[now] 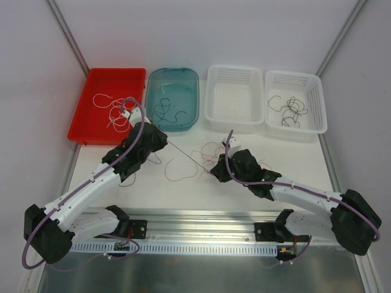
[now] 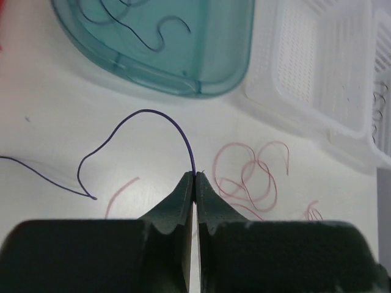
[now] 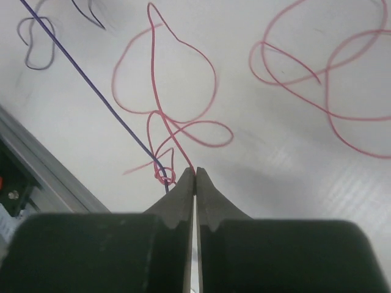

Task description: Untangle the cables

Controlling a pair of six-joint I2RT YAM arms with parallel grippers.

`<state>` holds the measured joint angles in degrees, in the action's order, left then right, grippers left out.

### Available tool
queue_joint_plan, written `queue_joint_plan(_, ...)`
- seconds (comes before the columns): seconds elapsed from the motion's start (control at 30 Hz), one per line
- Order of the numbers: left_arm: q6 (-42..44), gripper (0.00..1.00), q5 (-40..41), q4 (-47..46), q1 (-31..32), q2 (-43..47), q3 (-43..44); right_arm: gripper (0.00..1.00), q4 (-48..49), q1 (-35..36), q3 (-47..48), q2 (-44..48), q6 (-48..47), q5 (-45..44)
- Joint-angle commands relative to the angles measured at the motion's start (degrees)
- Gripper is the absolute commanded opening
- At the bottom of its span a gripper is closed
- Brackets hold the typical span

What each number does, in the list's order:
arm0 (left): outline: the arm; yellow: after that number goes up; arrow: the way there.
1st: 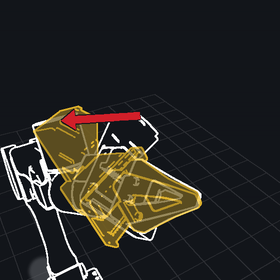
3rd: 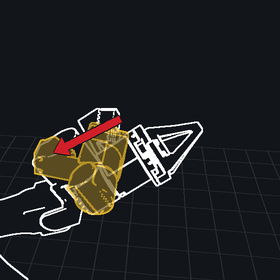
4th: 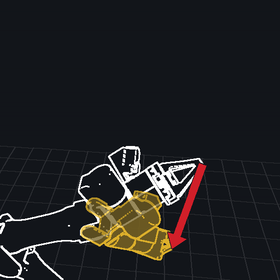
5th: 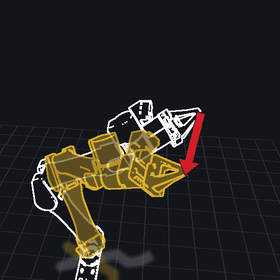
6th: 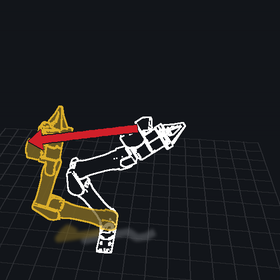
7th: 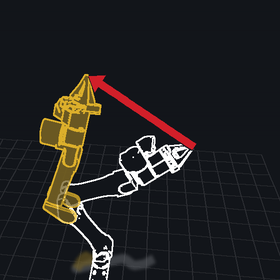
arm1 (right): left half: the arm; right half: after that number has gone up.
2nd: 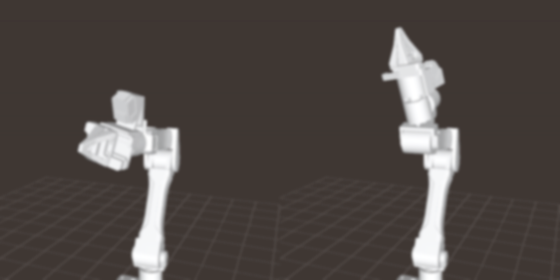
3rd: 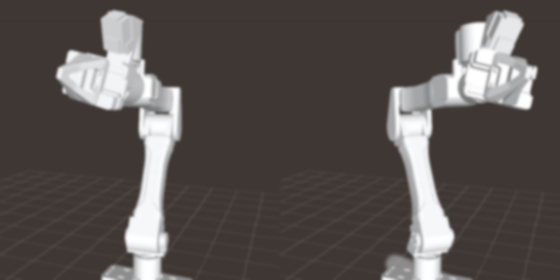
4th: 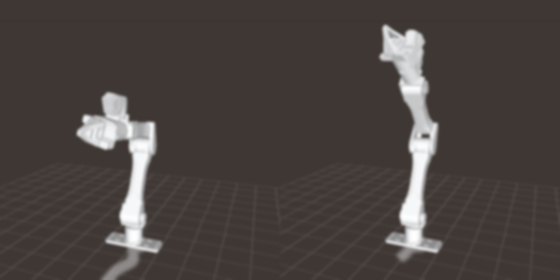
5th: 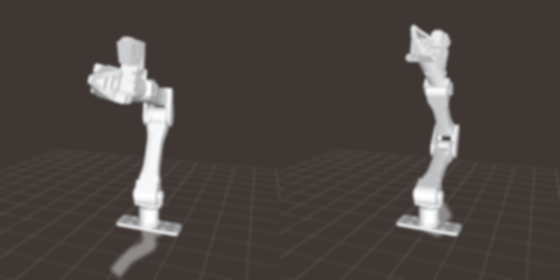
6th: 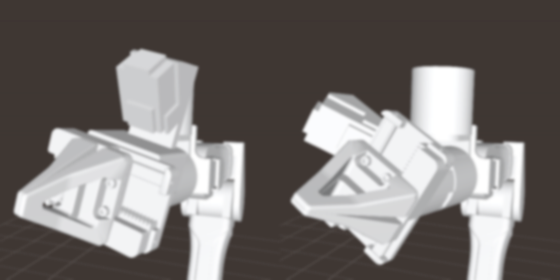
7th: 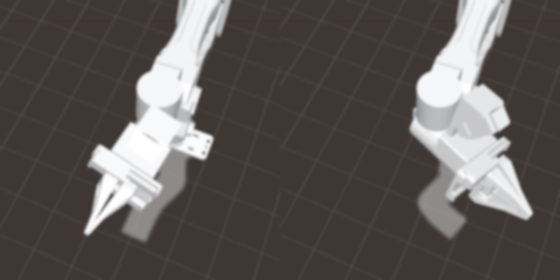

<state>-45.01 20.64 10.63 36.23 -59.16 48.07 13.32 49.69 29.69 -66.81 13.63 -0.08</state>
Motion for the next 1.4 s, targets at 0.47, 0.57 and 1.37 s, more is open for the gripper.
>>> queue_joint_plan(0.47, 21.89, 0.00, 10.83, 0.88, -17.33, 2.20, 10.90, 0.01, -45.57, -8.81, -1.48, 31.12, -3.70, -15.49)
queue_joint_plan(0.57, 23.74, 0.00, 4.69, 1.58, -17.42, 1.85, 13.44, 0.01, -45.23, -9.97, -0.87, 29.56, -2.91, -11.89)
queue_joint_plan(1.37, 35.52, 0.00, -20.47, 11.78, -17.33, -24.94, 63.36, 0.90, -45.76, -10.05, 5.46, 23.03, -0.71, -11.26)
